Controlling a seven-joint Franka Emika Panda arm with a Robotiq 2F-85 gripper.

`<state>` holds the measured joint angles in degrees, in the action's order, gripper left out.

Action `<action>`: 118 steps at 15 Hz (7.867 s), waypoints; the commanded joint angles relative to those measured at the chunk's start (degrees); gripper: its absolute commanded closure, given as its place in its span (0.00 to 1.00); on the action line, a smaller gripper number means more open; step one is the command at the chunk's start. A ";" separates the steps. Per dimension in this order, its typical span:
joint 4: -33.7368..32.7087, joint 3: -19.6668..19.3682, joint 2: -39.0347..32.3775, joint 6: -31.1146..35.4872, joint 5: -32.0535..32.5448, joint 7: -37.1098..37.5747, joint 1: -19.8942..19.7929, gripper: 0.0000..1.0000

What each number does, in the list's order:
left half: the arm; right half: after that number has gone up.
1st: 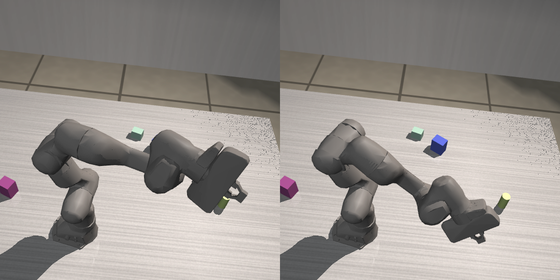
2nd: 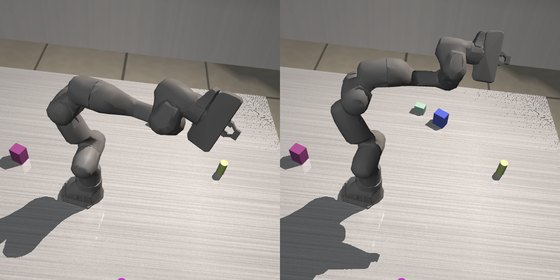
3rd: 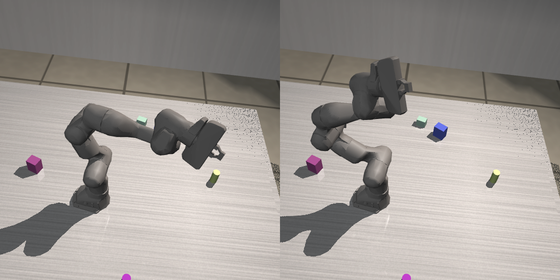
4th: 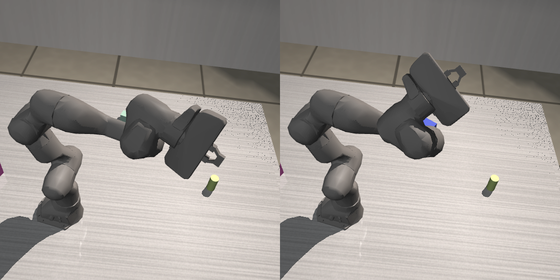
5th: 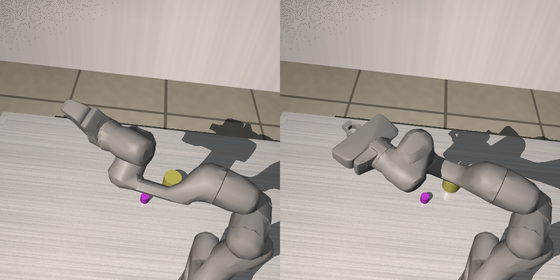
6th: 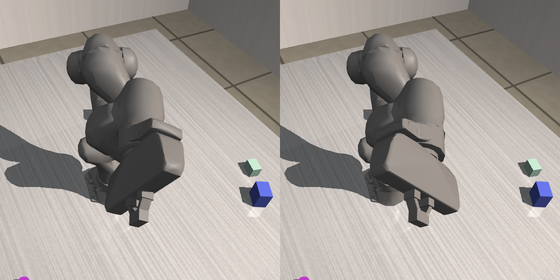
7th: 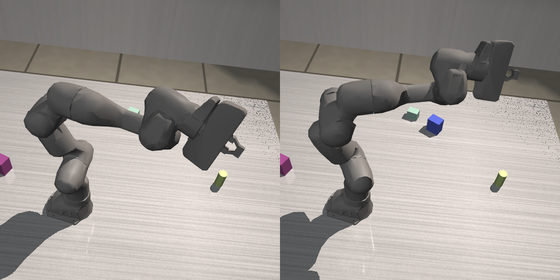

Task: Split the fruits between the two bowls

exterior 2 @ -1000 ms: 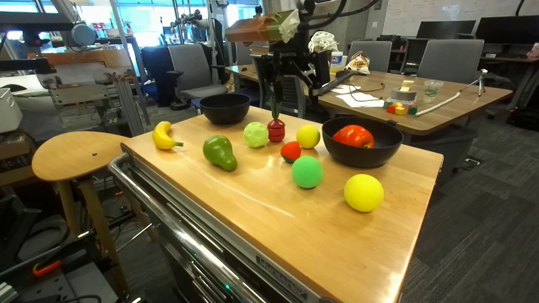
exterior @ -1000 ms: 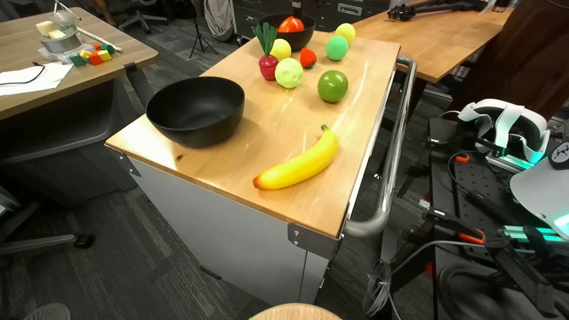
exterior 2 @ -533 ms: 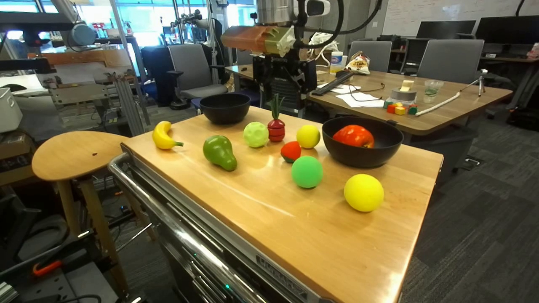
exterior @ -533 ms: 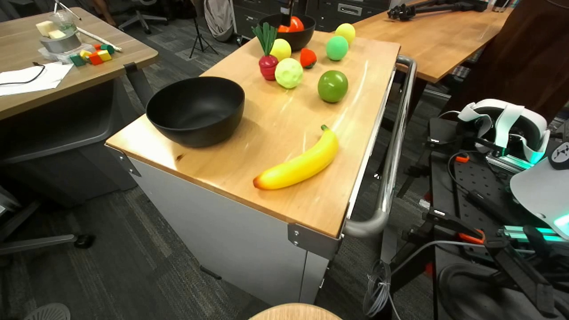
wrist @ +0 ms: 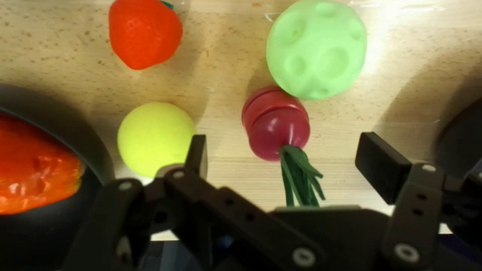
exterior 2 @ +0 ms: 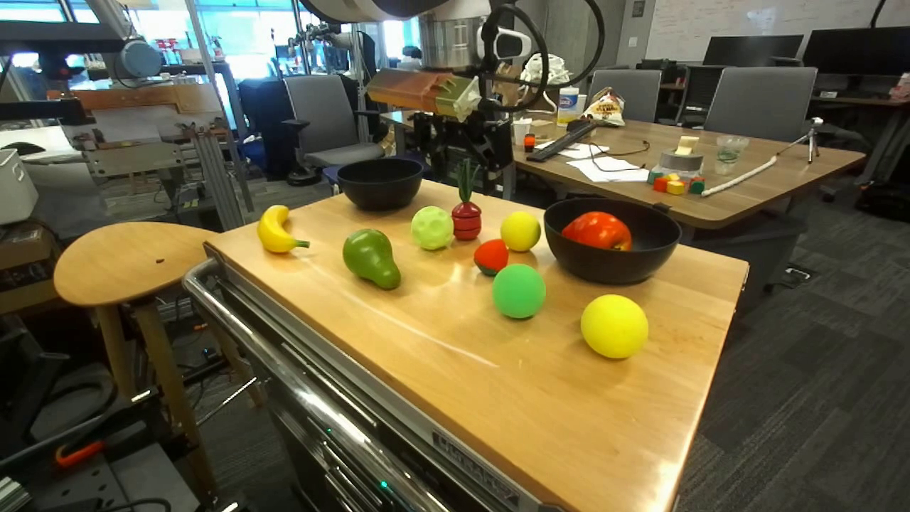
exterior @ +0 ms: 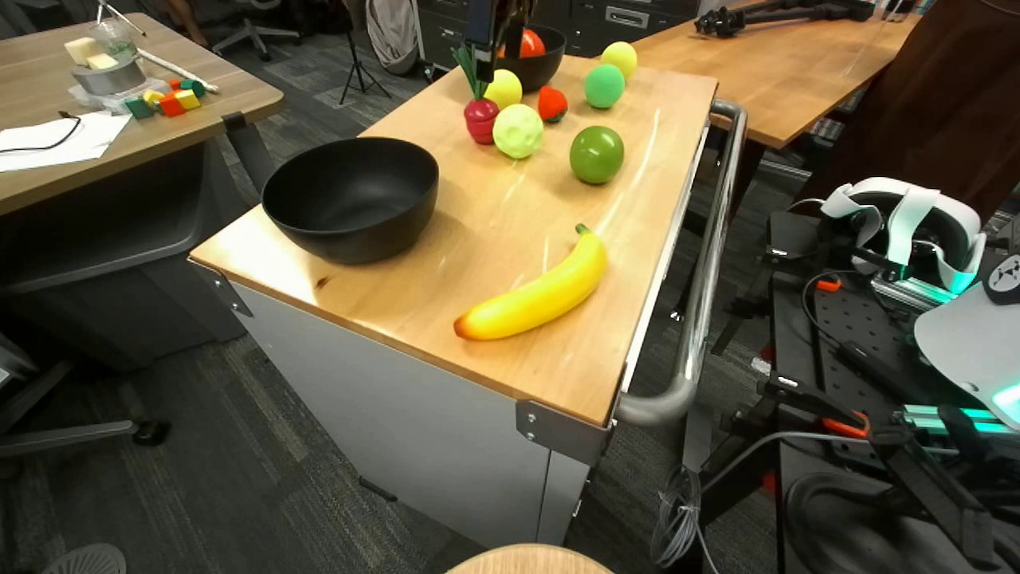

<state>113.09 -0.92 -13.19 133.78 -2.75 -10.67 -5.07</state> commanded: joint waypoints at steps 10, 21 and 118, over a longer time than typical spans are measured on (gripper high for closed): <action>-4.18 0.28 -2.25 -0.17 2.74 2.48 2.26 0.99; -8.93 6.70 -2.49 7.77 2.64 7.44 9.67 0.99; 18.78 15.46 6.05 4.42 24.14 -1.76 20.74 0.85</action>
<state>131.86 14.78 -8.01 137.09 21.41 -14.61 15.82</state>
